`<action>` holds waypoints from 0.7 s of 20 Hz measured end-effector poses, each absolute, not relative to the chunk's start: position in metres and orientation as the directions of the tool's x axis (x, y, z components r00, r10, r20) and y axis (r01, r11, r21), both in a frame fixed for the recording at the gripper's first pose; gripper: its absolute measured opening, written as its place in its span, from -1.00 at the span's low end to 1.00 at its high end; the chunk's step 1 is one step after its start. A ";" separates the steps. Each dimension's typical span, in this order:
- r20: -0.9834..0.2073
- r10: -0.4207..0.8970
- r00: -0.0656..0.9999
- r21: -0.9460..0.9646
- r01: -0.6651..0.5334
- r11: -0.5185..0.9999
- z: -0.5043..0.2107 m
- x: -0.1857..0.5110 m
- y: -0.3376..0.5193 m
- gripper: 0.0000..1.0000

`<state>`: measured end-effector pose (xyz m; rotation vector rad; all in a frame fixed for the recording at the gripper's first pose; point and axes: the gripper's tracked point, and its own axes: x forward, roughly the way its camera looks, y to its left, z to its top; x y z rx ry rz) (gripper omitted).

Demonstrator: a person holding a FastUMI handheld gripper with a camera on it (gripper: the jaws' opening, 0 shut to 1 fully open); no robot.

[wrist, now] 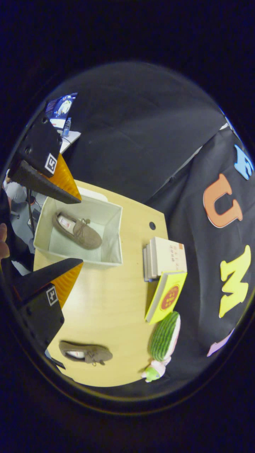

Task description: Open the storage box then place both shoes into the box .Put the left shoe in first, then the right shoe, with the right side of both shoes facing outward in a uniform manner.

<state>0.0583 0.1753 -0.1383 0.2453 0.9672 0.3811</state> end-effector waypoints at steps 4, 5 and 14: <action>-0.754 0.321 0.573 0.297 -0.139 0.945 -0.131 0.061 0.079 0.98; -0.757 0.294 0.584 0.284 -0.111 0.952 -0.133 0.060 0.052 0.98; -0.863 0.174 0.475 0.265 0.132 0.955 -0.223 0.033 -0.142 0.98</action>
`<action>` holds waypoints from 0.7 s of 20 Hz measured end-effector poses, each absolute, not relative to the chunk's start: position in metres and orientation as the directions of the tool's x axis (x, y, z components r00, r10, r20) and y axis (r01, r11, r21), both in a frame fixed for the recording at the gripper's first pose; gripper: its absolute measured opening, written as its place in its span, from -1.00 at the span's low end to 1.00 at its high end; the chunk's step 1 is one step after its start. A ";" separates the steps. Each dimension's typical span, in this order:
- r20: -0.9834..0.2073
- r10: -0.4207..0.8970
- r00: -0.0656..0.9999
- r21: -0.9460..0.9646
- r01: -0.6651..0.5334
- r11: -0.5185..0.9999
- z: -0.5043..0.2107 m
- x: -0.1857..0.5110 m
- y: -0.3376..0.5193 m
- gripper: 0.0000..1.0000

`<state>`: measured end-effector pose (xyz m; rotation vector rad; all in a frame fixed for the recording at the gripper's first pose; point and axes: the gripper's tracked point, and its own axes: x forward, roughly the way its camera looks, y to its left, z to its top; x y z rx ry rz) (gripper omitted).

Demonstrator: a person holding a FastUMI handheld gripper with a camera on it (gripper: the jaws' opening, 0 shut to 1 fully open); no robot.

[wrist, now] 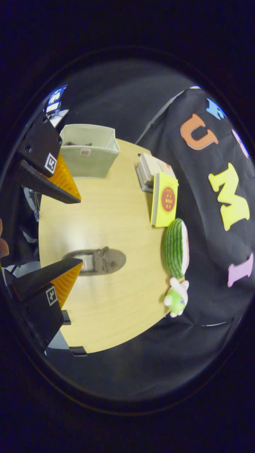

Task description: Open the storage box then place both shoes into the box .Put the left shoe in first, then the right shoe, with the right side of both shoes facing outward in a uniform manner.

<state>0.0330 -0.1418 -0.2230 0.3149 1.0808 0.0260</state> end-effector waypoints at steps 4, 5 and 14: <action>-0.909 0.187 0.372 0.258 0.151 0.954 -0.273 0.041 -0.177 0.98; -0.917 0.191 0.350 0.255 0.147 0.956 -0.285 0.044 -0.183 0.98; -0.946 0.268 0.182 0.286 0.077 0.955 -0.371 0.068 -0.192 0.97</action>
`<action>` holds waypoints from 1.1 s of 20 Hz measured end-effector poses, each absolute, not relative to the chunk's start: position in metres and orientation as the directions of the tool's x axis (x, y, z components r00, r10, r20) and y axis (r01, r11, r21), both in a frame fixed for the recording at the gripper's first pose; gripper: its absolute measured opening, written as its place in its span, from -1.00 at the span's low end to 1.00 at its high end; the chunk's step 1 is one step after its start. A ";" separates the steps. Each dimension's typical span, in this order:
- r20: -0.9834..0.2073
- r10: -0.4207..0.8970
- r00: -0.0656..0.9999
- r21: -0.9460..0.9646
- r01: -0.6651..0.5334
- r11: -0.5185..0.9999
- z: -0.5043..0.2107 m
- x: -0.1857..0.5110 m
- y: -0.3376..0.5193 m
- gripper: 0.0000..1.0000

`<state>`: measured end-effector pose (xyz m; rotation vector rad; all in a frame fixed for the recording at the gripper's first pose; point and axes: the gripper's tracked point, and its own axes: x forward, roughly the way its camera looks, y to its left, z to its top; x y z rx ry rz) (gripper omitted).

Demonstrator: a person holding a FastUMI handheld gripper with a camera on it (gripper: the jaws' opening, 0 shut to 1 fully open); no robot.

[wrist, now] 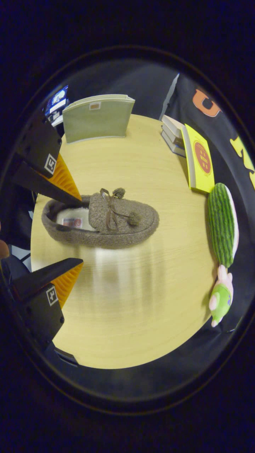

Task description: Open the storage box then place both shoes into the box .Put the left shoe in first, then the right shoe, with the right side of both shoes facing outward in a uniform manner.

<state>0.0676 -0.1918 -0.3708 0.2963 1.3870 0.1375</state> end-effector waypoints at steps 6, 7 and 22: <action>-0.935 0.316 0.161 0.335 0.113 0.935 -0.395 0.073 -0.189 0.57; -0.931 0.329 0.158 0.350 0.131 0.928 -0.397 0.073 -0.187 0.41; -0.904 0.385 0.188 0.424 0.264 0.867 -0.309 0.043 -0.118 -0.87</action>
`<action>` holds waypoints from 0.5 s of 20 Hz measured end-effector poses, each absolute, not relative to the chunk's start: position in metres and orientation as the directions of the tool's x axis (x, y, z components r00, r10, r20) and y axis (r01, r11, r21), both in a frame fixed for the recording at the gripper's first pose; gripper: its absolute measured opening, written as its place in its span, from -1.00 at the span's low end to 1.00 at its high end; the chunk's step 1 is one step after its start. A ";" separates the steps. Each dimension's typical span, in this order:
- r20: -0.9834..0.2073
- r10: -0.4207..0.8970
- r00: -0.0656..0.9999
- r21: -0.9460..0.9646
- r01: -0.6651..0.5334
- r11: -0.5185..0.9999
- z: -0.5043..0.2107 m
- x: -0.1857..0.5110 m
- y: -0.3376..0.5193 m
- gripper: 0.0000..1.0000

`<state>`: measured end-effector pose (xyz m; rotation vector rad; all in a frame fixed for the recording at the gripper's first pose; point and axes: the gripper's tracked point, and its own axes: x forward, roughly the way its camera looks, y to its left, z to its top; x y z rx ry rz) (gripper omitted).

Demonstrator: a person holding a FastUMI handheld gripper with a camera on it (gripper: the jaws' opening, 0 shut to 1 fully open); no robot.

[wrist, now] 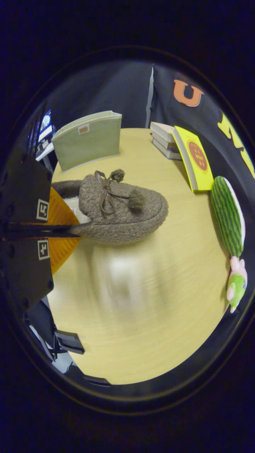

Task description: Open the storage box then place both shoes into the box .Put the left shoe in first, then the right shoe, with the right side of both shoes facing outward in a uniform manner.

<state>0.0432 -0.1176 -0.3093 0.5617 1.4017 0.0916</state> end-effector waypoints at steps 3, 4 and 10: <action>-0.887 0.392 0.244 0.446 0.235 0.864 -0.253 0.038 -0.069 -0.87; -0.879 0.400 0.260 0.458 0.226 0.859 -0.235 0.037 -0.047 -0.88; -0.831 0.448 0.330 0.513 0.143 0.846 -0.176 0.041 0.088 -0.88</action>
